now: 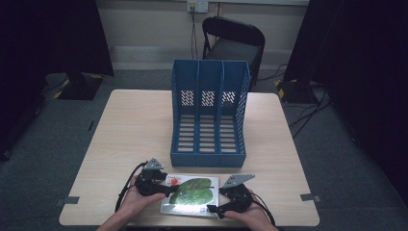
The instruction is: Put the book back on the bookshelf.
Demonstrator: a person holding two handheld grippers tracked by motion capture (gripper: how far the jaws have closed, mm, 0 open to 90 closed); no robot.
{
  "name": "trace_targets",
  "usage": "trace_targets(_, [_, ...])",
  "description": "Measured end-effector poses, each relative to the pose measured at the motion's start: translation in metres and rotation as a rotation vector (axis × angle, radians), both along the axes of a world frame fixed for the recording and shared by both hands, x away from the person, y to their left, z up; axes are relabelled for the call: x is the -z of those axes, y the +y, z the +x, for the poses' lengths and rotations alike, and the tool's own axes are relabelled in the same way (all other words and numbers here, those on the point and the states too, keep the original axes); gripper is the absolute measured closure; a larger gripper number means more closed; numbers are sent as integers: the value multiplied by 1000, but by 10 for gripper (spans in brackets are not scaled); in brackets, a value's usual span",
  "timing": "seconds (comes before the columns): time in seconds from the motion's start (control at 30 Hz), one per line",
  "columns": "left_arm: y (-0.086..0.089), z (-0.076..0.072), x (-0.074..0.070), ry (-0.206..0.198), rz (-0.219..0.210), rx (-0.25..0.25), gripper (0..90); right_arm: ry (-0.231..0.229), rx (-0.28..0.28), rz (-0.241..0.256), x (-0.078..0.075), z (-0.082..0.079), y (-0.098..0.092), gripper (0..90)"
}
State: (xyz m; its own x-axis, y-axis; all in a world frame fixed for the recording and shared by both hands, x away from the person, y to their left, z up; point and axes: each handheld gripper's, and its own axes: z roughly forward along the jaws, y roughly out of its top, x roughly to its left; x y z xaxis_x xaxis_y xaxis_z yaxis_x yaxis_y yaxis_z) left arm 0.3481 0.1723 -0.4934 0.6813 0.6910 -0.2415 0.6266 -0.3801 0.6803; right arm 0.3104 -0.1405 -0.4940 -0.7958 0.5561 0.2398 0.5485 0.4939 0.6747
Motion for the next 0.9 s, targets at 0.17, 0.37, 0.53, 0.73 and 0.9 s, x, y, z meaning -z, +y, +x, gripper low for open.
trace_targets(0.17, [2, 2, 0, 12, -10, -18, 280, -10, -12, -3, 0, -2, 3, 194])
trace_targets(0.37, [14, 7, 1, 90, -125, -70, 349, -8, -8, 1, 1, -1, 3, 195])
trace_targets(0.53, [18, 7, -1, 109, -156, -82, 363, 7, 2, 15, 1, 1, 3, 193])
trace_targets(0.73, [23, 8, -5, 118, -208, -91, 371, -8, 1, 4, 1, 0, 4, 187])
trace_targets(0.9, [29, 8, -10, 118, -272, -98, 407, -9, 3, 3, 1, 0, 5, 181])
